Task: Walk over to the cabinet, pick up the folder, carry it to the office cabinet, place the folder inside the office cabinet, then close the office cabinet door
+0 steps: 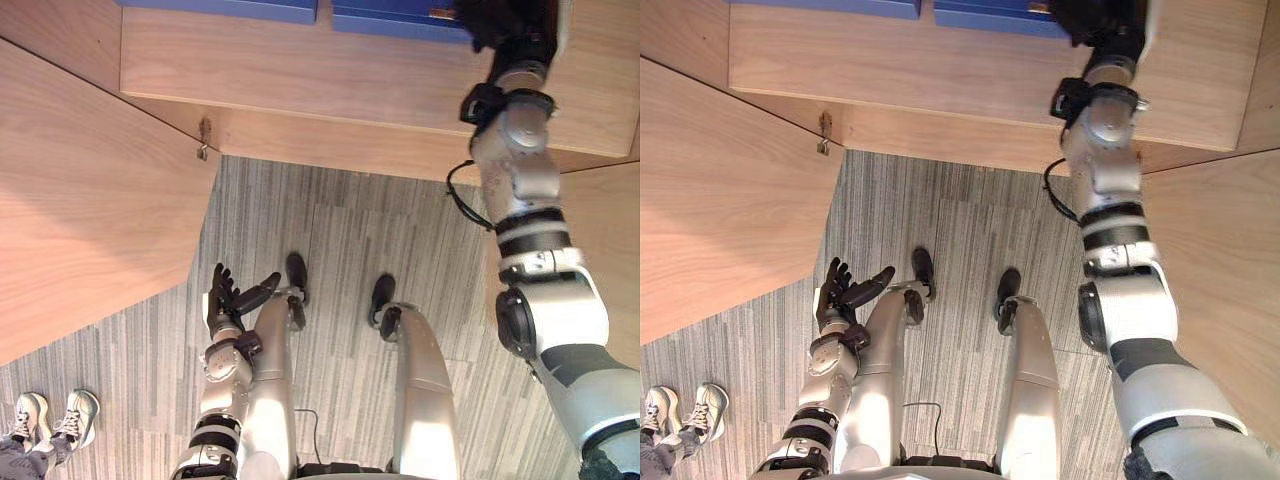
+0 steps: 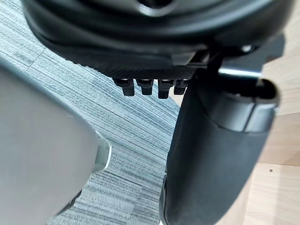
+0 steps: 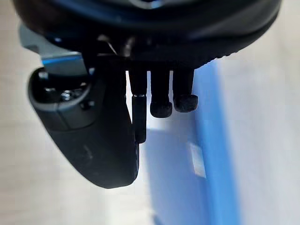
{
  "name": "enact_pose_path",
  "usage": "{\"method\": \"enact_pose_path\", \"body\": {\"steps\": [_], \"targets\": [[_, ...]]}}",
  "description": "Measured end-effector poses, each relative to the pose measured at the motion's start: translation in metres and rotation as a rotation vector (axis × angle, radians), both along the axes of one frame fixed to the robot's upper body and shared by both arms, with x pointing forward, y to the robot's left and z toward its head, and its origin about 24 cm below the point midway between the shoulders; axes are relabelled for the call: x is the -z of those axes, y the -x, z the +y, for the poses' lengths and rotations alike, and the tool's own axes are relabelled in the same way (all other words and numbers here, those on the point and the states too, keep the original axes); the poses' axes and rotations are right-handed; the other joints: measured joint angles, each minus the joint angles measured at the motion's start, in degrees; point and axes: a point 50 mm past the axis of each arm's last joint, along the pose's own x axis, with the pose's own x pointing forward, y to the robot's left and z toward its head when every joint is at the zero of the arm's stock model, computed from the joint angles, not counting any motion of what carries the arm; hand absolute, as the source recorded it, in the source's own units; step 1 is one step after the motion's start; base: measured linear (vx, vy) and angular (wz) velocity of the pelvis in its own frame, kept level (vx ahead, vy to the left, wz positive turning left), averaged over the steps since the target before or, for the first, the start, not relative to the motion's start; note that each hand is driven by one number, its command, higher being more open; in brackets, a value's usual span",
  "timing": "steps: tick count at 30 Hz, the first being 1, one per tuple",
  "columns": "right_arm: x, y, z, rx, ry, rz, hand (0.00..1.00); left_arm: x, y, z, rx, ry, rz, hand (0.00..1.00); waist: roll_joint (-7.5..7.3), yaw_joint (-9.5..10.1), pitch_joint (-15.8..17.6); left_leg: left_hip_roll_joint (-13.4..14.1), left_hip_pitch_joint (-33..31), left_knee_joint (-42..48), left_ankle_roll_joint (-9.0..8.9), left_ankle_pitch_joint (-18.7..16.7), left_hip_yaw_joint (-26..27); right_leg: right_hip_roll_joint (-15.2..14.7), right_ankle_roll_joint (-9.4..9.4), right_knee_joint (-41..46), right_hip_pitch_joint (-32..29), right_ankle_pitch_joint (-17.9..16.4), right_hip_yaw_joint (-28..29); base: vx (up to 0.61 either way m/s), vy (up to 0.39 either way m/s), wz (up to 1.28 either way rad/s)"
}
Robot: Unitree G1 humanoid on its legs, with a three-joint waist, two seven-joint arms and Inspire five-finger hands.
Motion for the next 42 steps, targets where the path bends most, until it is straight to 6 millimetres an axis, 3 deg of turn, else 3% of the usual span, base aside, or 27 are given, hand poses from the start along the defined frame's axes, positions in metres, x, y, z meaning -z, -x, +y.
{"method": "enact_pose_path", "body": {"steps": [2,4,5,6,7,8,9,10,13,17,20,26,31,34,37,40,42], "targets": [[0.036,0.018,0.004,-0.015,0.035,0.021,0.00,0.007,0.007,-0.005,0.010,0.015,0.031,1.00,-0.02,-0.41,0.0,0.3,4.1,-0.7,-0.06,-0.9,0.6,0.2,0.06,-1.8,4.2,0.0,-0.1,0.03,-0.030,-0.13],[0.094,0.049,0.013,-0.057,0.081,0.103,0.00,0.018,0.020,-0.007,0.025,0.006,0.078,1.00,0.04,-1.13,-0.1,1.2,10.0,-1.5,-0.98,-2.9,1.0,1.1,0.27,-4.5,10.7,-0.2,-0.3,0.01,-0.013,-0.20],[0.108,0.056,0.015,-0.066,0.099,0.135,0.00,0.021,0.024,-0.008,0.032,0.003,0.093,1.00,0.07,-1.45,-0.3,1.2,11.5,-1.9,-1.01,-3.1,1.2,1.1,0.29,-5.2,12.3,-0.2,-0.4,0.02,0.009,-0.08],[0.132,0.067,0.020,-0.086,0.112,0.201,0.00,0.027,0.030,-0.008,0.041,-0.004,0.122,1.00,0.05,-2.02,-1.1,1.2,13.5,-2.8,-1.06,-3.3,1.4,1.2,0.45,-6.4,14.3,-0.1,-0.5,0.07,0.018,-0.15],[0.169,0.083,0.026,-0.119,0.126,0.323,0.00,0.037,0.039,-0.008,0.064,-0.015,0.175,1.00,-0.34,-2.15,-1.8,1.1,18.1,-5.1,-0.57,-2.9,2.7,1.3,0.94,-8.6,18.2,0.2,0.1,0.08,0.013,-0.20],[0.184,0.090,0.029,-0.134,0.130,0.378,0.00,0.043,0.044,-0.008,0.071,-0.018,0.203,1.00,-0.35,-2.17,-2.4,1.0,19.7,-6.2,-0.61,-2.8,3.1,1.4,1.08,-9.8,19.6,0.4,0.3,0.11,0.003,-0.26],[0.215,0.103,0.034,-0.163,0.134,0.492,1.00,0.054,0.056,-0.006,0.085,-0.029,0.264,1.00,-0.34,-2.52,-4.6,0.7,22.5,-8.5,-0.85,-2.5,3.7,1.7,1.33,-12.5,22.1,1.2,0.6,0.13,-0.008,-0.21],[0.243,0.115,0.038,-0.182,0.160,0.606,1.00,0.064,0.067,-0.004,0.103,-0.048,0.325,1.00,-0.32,-2.98,-6.3,0.5,25.4,-11.7,-1.10,-1.7,4.1,2.3,1.38,-16.2,25.2,2.4,0.8,0.15,-0.006,-0.18],[0.293,0.136,0.037,-0.187,0.180,0.823,1.00,0.079,0.086,0.003,0.133,-0.080,0.432,1.00,-0.36,-4.37,-9.1,-0.2,30.3,-17.5,-1.55,0.4,4.5,3.1,1.71,-23.8,30.6,5.3,0.7,0.16,0.004,-0.10],[0.368,0.181,0.015,-0.075,0.090,1.205,1.00,0.093,0.110,0.015,0.167,-0.114,0.549,1.00,-0.45,-5.45,-12.0,-2.1,41.1,-28.6,-1.38,3.6,8.6,3.8,2.78,-36.0,40.1,10.6,3.3,0.15,0.030,-0.35],[0.394,0.211,-0.001,0.013,0.011,1.367,1.00,0.098,0.122,0.020,0.176,-0.132,0.592,1.00,-0.50,-5.94,-14.7,-3.3,46.3,-34.2,-1.67,5.1,11.0,3.8,3.19,-40.9,43.9,12.9,5.2,0.08,0.026,-0.34],[0.408,0.242,-0.028,0.191,-0.193,1.455,1.00,0.100,0.128,0.025,0.174,-0.141,0.621,1.00,-0.78,-8.08,-17.4,-4.6,51.9,-40.3,-1.86,7.0,14.3,3.8,3.40,-44.7,46.7,15.0,8.8,0.00,0.031,-0.36],[0.399,0.266,-0.071,0.477,-0.485,1.329,1.00,0.107,0.144,0.026,0.176,-0.114,0.677,1.00,-1.09,-8.79,-19.0,-6.1,56.9,-45.1,-2.31,7.6,19.9,4.0,3.84,-46.3,46.8,16.4,14.6,-0.06,0.035,-0.52],[0.372,0.257,-0.098,0.619,-0.562,1.127,1.00,0.111,0.163,0.030,0.134,-0.092,0.721,1.00,-1.14,-10.45,-19.1,-6.8,58.7,-46.3,-2.89,6.8,24.2,4.2,4.01,-46.3,45.9,16.7,18.8,-0.05,0.035,-0.79],[0.345,0.245,-0.120,0.695,-0.549,0.966,1.00,0.114,0.177,0.029,0.130,-0.087,0.754,1.00,-1.18,-10.85,-19.2,-7.0,59.7,-45.8,-3.03,5.6,29.0,4.8,4.42,-46.2,44.6,17.4,23.6,-0.01,0.011,-0.83],[0.331,0.230,-0.131,0.694,-0.525,0.899,1.00,0.116,0.184,0.028,0.145,-0.088,0.772,1.00,-1.14,-11.39,-19.1,-7.0,59.8,-44.0,-2.76,4.4,32.2,5.4,4.63,-46.2,43.6,18.0,27.0,0.03,-0.015,-0.67],[0.316,0.208,-0.138,0.656,-0.485,0.843,1.00,0.115,0.183,0.029,0.159,-0.092,0.764,1.00,-0.86,-11.47,-19.0,-6.5,59.3,-41.5,-2.72,2.5,32.6,6.0,4.83,-46.3,42.3,18.8,30.4,0.07,-0.069,-0.84]]}}
